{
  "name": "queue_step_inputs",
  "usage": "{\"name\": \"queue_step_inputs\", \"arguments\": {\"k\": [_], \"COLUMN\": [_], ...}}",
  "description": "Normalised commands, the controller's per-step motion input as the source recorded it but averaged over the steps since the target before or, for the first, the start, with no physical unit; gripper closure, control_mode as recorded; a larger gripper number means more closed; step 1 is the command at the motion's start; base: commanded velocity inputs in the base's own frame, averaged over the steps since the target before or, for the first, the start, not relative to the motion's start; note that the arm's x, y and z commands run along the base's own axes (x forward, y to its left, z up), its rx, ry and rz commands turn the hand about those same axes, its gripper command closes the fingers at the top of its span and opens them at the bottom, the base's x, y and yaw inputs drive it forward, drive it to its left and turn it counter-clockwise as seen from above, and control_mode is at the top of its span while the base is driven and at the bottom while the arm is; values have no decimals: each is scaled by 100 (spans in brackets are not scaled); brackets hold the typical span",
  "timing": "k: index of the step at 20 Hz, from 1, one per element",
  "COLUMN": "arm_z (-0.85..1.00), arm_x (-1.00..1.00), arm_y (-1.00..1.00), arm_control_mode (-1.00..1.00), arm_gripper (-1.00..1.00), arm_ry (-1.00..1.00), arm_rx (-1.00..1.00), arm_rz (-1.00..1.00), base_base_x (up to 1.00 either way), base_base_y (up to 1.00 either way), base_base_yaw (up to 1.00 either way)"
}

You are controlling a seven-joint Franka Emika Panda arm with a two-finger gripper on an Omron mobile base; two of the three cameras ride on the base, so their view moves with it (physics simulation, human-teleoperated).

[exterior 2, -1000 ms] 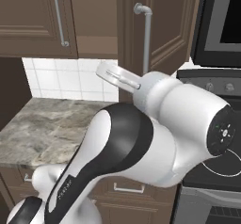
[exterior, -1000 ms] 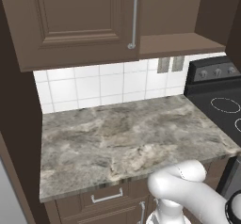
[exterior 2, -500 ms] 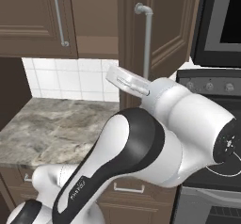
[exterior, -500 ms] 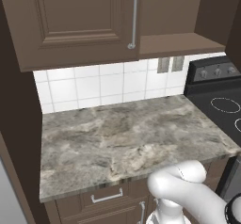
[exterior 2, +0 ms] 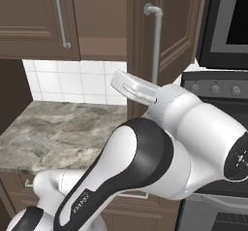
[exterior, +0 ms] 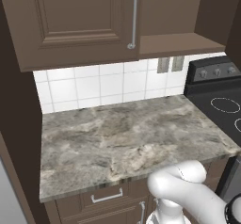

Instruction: Open the cabinet and move the ladle to the pot. Then close the cabinet.

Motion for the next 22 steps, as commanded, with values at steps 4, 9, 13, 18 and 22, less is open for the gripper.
{"name": "queue_step_inputs", "arguments": {"k": [4, 9, 13, 18, 22], "arm_z": [0, 0, 0, 5, 6], "arm_x": [0, 1, 15, 32, 35], "arm_y": [55, 76, 74, 50, 43], "arm_control_mode": [-100, -100, -100, -100, -100], "arm_gripper": [-100, -100, -100, -100, -100], "arm_ry": [0, 0, 0, -1, -1], "arm_rx": [0, 0, 0, 0, 0], "arm_rz": [0, 0, 0, -1, -4], "base_base_x": [0, 0, 0, 0, 0], "base_base_y": [0, 0, 0, 0, 0], "base_base_yaw": [0, 0, 0, 0, 0]}}
